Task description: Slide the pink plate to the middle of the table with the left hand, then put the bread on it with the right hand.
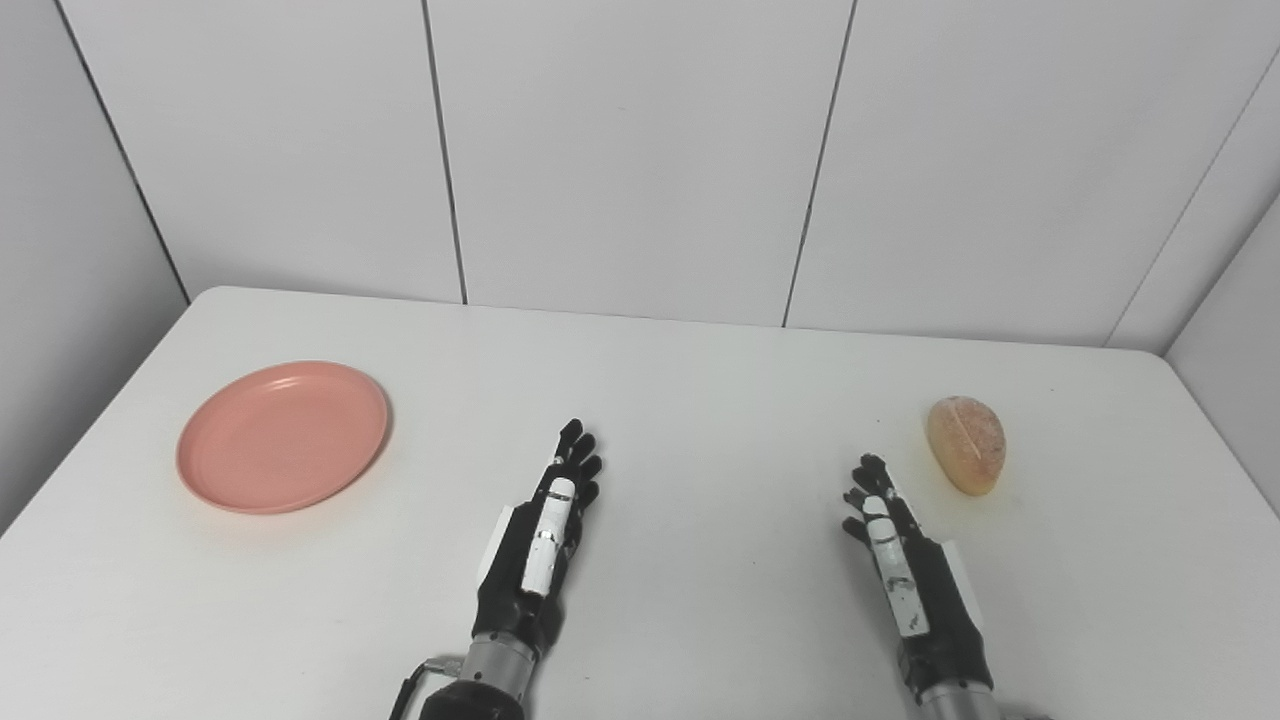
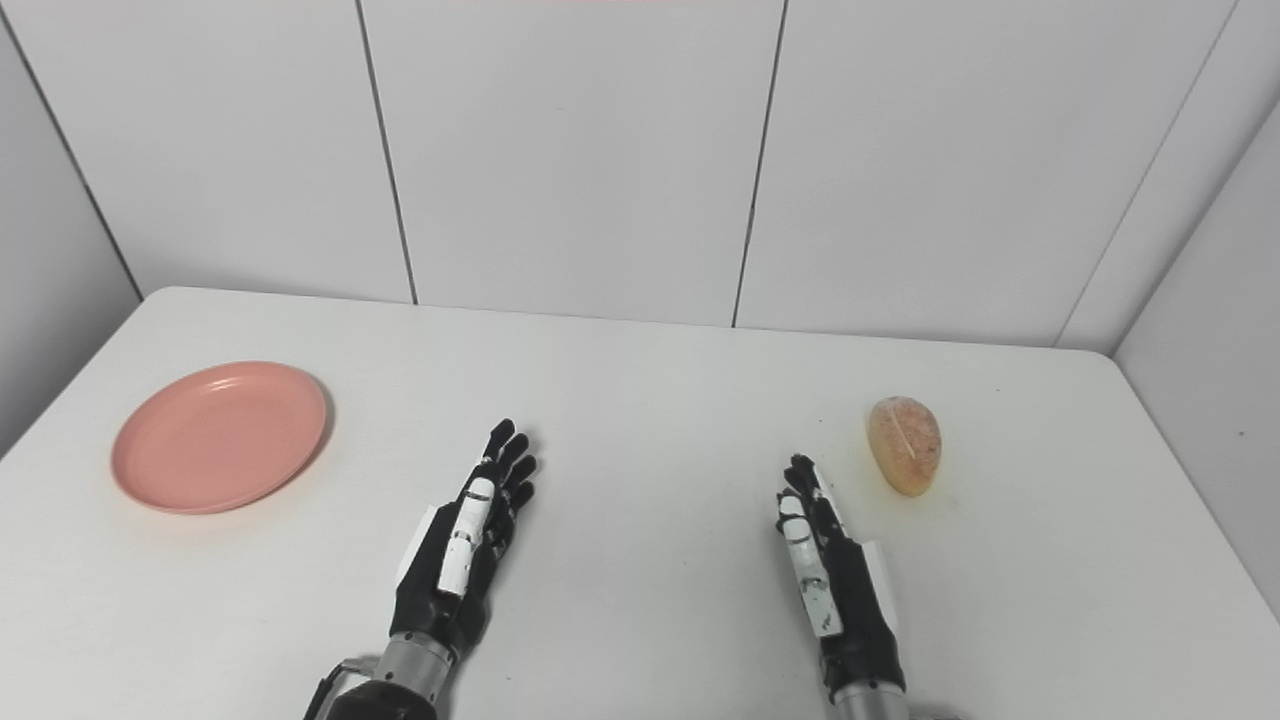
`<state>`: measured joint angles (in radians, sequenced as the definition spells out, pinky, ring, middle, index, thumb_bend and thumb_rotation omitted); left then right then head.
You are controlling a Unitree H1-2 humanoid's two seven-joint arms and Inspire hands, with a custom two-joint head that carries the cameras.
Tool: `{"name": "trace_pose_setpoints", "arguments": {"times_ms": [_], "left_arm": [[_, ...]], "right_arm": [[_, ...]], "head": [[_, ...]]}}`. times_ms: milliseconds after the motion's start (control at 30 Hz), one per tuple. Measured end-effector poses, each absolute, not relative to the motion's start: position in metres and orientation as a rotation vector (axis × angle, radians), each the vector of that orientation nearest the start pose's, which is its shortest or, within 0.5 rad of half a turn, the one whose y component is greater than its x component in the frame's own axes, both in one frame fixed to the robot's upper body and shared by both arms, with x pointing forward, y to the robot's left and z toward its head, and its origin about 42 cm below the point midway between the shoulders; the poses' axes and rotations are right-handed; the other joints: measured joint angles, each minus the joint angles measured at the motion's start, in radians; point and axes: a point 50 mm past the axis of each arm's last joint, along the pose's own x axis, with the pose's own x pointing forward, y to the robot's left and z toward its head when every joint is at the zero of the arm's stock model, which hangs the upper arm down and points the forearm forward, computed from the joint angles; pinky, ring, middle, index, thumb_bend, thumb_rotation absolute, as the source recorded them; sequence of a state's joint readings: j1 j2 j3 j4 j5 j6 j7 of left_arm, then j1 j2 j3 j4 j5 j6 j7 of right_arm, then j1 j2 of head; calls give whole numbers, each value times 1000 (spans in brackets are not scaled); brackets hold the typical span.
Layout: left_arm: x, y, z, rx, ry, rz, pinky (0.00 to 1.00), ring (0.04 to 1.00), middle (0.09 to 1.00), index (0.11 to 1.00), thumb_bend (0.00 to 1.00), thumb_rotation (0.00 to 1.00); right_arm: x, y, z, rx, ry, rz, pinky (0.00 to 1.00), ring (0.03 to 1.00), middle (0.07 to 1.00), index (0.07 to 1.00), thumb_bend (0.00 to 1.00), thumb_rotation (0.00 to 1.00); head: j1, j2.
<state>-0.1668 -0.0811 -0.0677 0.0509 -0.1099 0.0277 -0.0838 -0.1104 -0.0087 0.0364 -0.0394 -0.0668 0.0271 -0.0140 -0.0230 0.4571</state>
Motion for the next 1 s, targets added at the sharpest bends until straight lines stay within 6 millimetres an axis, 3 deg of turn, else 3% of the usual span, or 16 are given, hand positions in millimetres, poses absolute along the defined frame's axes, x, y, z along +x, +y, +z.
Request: {"name": "trace_pose_setpoints", "arguments": {"times_ms": [800, 933, 1000], "left_arm": [[333, 144, 132, -177, -84, -211, 1000, 988, 996, 989, 406, 1000], [333, 144, 132, -176, -87, -211, 1000, 990, 997, 989, 404, 1000], [333, 143, 131, -173, -86, -212, 1000, 988, 994, 988, 406, 1000]], "right_arm": [[318, -194, 136, -74, -122, 45, 888, 929, 944, 947, 322, 1000], [318, -194, 136, -75, -120, 45, 893, 930, 946, 950, 321, 1000], [318, -195, 136, -70, -120, 44, 896, 937, 952, 956, 307, 1000]], "head": [[2, -3], [21, -14], [73, -32]]}}
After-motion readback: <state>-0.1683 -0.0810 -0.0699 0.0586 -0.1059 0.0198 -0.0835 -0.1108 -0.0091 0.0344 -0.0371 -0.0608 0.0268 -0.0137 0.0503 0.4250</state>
